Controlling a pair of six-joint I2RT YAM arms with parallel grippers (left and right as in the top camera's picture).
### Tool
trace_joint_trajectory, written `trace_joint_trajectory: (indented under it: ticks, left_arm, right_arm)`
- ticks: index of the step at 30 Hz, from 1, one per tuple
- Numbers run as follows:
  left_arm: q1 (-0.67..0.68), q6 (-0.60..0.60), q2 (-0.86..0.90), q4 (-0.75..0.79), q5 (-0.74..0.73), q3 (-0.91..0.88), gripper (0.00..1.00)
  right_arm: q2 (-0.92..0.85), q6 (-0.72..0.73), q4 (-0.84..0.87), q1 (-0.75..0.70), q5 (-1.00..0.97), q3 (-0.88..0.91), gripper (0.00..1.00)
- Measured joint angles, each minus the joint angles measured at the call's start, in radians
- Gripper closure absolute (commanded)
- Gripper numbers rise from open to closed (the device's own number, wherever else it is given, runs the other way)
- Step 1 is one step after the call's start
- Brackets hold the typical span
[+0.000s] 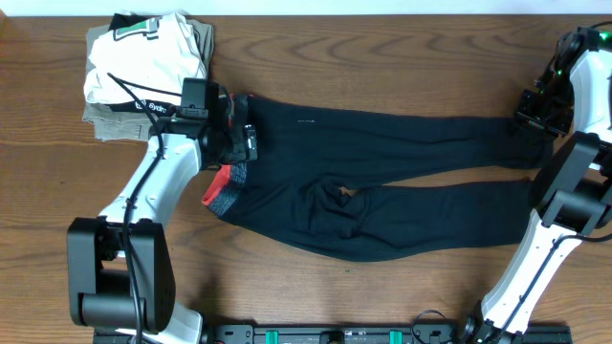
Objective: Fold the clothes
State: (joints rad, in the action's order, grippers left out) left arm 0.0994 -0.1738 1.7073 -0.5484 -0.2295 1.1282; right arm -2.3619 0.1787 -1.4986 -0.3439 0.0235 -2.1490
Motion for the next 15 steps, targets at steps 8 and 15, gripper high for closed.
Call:
trace_joint_trajectory:
  ticks: [8,15]
  left_arm:
    - [0.005,0.015,-0.115,-0.085,0.000,0.000,0.07]
    - [0.005,0.018,-0.201,-0.213,0.005,0.000,0.07]
  right_arm:
    - [0.126,0.000,-0.135,0.002,0.022,0.001,0.55]
    - [0.246,0.001,-0.198,0.038,0.027,0.019,0.55]
